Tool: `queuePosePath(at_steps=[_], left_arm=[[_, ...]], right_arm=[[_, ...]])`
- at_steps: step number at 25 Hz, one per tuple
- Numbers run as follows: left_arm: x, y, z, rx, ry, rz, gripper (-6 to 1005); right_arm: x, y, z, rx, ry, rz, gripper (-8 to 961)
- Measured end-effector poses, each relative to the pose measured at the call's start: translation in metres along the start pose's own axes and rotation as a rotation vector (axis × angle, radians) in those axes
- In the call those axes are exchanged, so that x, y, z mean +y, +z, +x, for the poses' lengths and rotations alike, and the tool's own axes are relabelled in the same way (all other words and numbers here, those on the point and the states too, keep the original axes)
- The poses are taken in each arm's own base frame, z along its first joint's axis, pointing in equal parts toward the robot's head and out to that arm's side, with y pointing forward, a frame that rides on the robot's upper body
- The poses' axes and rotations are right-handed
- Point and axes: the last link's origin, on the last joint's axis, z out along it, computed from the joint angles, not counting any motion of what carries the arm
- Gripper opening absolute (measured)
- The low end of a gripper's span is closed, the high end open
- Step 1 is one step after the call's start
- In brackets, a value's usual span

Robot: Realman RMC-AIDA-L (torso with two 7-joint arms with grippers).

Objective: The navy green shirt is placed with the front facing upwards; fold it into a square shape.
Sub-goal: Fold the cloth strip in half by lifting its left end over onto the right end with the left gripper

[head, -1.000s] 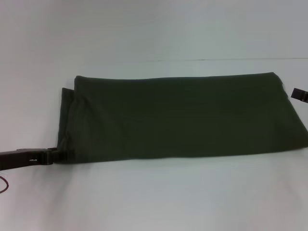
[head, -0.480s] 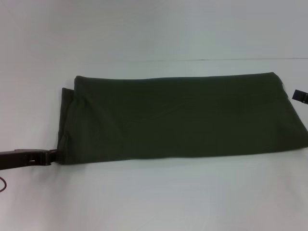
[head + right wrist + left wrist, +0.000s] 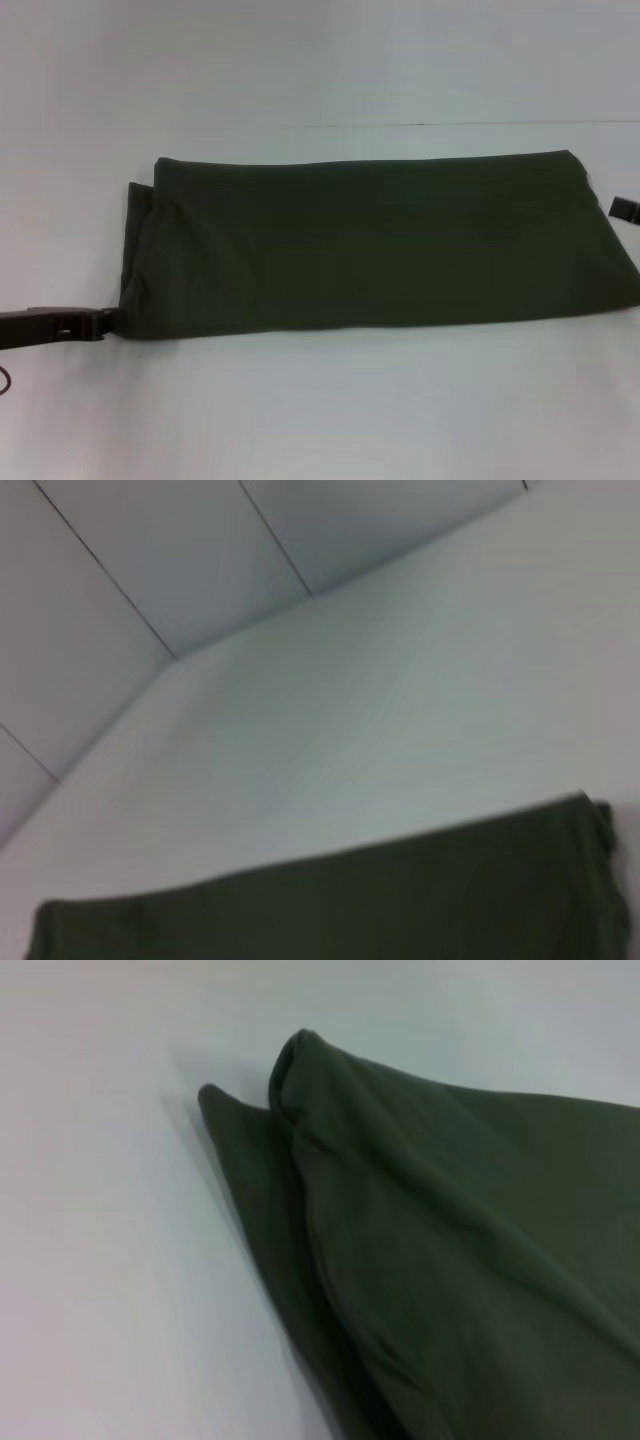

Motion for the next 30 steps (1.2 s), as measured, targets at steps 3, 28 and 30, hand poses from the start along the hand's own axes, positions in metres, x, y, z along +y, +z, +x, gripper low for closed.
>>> queuePosePath(at_steps=[3,28,30], left_arm=[[-0.002,-0.004,0.005,0.013,0.009,0.012,1],[-0.004,-0.008,0.009,0.030,0.006,0.019,1],[-0.004,-0.008,0.009,0.030,0.002,0.020,1]], right_arm=[[-0.006,0.001,0.002,0.053,0.033,0.044,946],[-0.010,0.009,0.024,0.201,0.095,0.105,909],[-0.011,0.007,0.024,0.198,0.099,0.105,892]])
